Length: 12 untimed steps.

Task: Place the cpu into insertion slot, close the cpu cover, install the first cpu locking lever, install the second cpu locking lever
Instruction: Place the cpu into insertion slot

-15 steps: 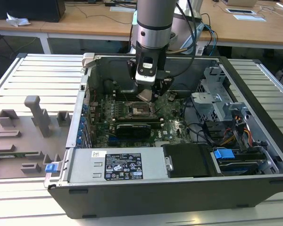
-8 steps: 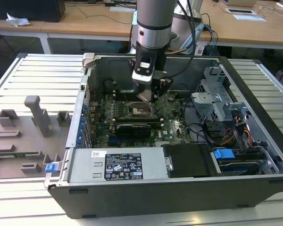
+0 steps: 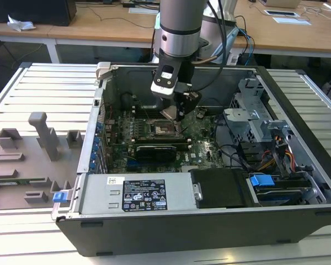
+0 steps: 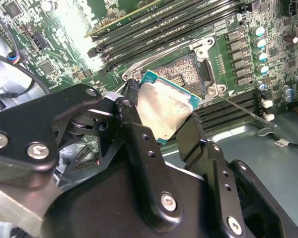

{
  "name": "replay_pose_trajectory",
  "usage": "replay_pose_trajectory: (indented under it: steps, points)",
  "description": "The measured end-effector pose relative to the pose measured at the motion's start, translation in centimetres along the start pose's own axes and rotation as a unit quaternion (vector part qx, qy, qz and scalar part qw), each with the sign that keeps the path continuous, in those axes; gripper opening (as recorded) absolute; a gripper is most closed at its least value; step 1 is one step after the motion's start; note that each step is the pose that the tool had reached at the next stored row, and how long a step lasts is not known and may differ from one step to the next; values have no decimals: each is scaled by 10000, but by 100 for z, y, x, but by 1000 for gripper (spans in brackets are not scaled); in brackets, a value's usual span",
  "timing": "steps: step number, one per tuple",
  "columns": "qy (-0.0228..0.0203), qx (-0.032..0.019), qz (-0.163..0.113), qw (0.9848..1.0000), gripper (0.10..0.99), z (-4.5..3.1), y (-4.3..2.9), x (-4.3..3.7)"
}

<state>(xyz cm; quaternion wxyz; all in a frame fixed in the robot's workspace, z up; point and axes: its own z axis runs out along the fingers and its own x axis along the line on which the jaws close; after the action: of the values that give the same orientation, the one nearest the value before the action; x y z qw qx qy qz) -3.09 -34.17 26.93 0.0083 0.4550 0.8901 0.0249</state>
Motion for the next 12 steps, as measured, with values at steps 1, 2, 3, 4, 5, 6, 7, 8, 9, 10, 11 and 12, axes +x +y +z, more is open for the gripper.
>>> replay_pose_trajectory:
  steps: [1,2,3,4,5,6,7,8,9,10,11,12]
  points:
    - [-5,1,55,10000,545,0,0,0]
    - [-8,1,88,10000,545,0,0,0]
    - [-10,2,119,9999,545,0,0,0]
    - [-15,3,171,9999,545,0,0,0]
    - [-18,3,209,9998,545,0,0,0]
    - [-20,4,244,9997,545,0,0,0]
    - [-24,4,305,9995,545,0,0,0]
    - [-27,4,348,9994,545,0,0,0]
    - [-29,4,372,9993,545,0,0,0]
    - [-34,5,446,9990,545,0,0,0]
    - [-38,4,509,9987,545,0,0,0]
    - [-42,5,577,9983,545,0,0,0]
